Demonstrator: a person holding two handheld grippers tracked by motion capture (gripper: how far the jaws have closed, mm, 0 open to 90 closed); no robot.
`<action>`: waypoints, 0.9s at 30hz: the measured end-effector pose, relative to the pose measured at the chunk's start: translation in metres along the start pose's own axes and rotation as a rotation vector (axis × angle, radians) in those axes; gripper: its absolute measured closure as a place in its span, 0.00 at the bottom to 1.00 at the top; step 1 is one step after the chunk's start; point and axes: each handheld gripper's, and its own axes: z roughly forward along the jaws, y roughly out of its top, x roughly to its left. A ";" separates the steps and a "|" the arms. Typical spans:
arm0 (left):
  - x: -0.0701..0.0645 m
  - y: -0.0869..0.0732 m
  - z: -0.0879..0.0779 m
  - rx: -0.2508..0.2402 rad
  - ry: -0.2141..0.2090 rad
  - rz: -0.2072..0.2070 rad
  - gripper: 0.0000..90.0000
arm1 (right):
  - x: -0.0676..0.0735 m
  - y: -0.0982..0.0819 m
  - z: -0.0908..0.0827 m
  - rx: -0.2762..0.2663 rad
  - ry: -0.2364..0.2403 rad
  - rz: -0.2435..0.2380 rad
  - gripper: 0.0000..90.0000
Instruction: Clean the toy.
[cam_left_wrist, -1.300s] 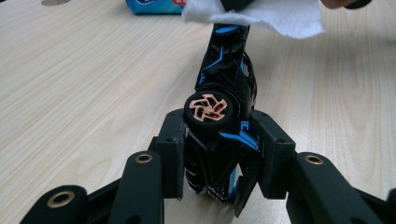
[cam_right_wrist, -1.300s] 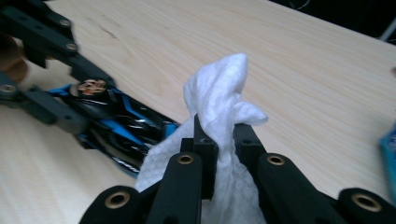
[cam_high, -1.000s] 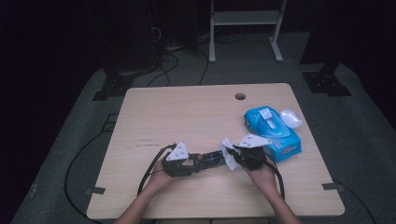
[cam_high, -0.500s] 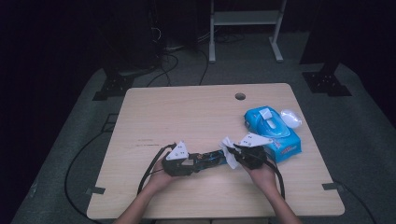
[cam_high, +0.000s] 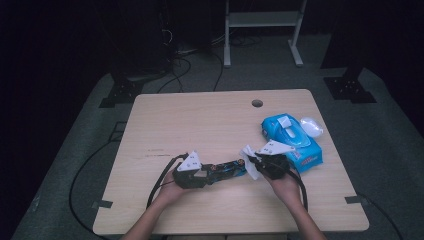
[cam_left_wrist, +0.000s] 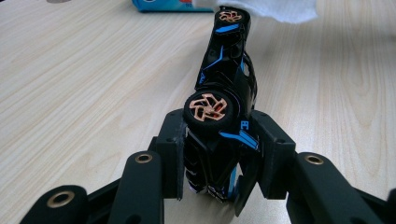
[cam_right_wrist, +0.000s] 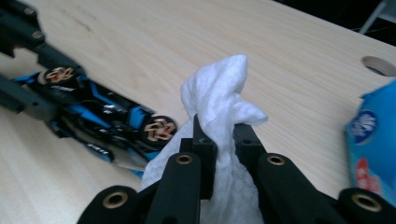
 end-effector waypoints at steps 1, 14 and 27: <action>0.000 0.000 0.000 0.001 0.000 0.001 0.67 | 0.003 0.001 0.001 0.004 0.021 0.000 0.89; 0.001 0.000 0.000 0.002 0.002 0.004 0.67 | 0.007 0.004 0.006 0.005 0.062 0.009 0.90; 0.006 -0.001 0.001 -0.006 0.010 -0.040 0.63 | 0.007 0.003 0.011 -0.017 0.102 0.022 0.91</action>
